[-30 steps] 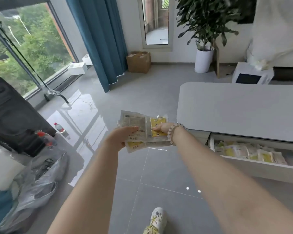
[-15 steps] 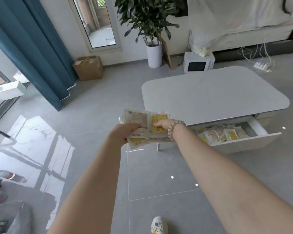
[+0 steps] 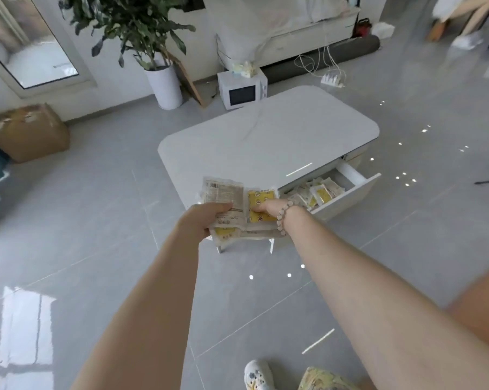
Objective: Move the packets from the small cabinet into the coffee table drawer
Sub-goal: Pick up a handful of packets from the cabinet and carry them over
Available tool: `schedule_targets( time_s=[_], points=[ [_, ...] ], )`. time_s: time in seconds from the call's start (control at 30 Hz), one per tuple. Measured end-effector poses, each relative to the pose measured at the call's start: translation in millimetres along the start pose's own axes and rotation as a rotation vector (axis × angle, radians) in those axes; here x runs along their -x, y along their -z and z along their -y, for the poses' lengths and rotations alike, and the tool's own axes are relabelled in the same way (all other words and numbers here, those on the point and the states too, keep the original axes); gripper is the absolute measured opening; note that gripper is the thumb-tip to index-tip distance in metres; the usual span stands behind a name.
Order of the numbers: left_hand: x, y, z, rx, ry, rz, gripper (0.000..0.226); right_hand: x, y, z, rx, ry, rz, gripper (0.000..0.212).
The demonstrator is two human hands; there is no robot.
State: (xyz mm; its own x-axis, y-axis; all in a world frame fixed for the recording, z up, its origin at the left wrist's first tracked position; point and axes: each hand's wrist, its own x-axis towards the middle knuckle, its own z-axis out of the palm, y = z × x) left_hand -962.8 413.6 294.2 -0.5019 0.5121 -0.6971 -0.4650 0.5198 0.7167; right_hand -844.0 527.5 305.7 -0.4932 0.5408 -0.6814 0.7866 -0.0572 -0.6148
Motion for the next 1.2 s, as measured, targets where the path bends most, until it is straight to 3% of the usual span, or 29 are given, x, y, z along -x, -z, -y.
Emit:
schedule_targets(
  time_s=[0.2, 0.33, 0.53, 0.6, 0.83, 0.97, 1.0, 1.07, 1.13, 1.2],
  points=[
    [-29, -47, -18, -0.108, 0.020, 0.092, 0.032, -6, 41, -18, 0.028, -0.070, -0.042, 0.060],
    [-48, -99, -34, -0.183, 0.010, 0.151, 0.020, -18, 81, -33, 0.046, -0.122, -0.049, 0.060],
    [-85, -177, -55, -0.202, 0.028, 0.201, 0.029, -47, 154, -58, 0.064, -0.171, -0.107, 0.060],
    [-98, -200, -64, -0.205, 0.056, 0.219, 0.037, -57, 178, -64, 0.032, -0.166, -0.118, 0.058],
    [-132, -272, -97, -0.184, 0.079, 0.258, 0.032, -95, 254, -78, -0.073, -0.225, -0.145, 0.059],
    [-150, -303, -117, -0.221, 0.077, 0.272, 0.025, -119, 287, -83, -0.169, -0.261, -0.076, 0.058],
    [-156, -310, -121, -0.225, 0.077, 0.266, 0.026, -123, 295, -86, -0.191, -0.244, -0.067, 0.049],
    [-166, -324, -127, -0.238, 0.085, 0.247, 0.026, -137, 310, -96, -0.225, -0.240, -0.100, 0.009],
    [-175, -337, -131, -0.243, 0.096, 0.240, 0.023, -144, 324, -100, -0.243, -0.239, -0.109, 0.031],
    [-181, -348, -134, -0.245, 0.105, 0.248, 0.019, -151, 335, -104, -0.211, -0.244, -0.098, 0.033]
  ],
)
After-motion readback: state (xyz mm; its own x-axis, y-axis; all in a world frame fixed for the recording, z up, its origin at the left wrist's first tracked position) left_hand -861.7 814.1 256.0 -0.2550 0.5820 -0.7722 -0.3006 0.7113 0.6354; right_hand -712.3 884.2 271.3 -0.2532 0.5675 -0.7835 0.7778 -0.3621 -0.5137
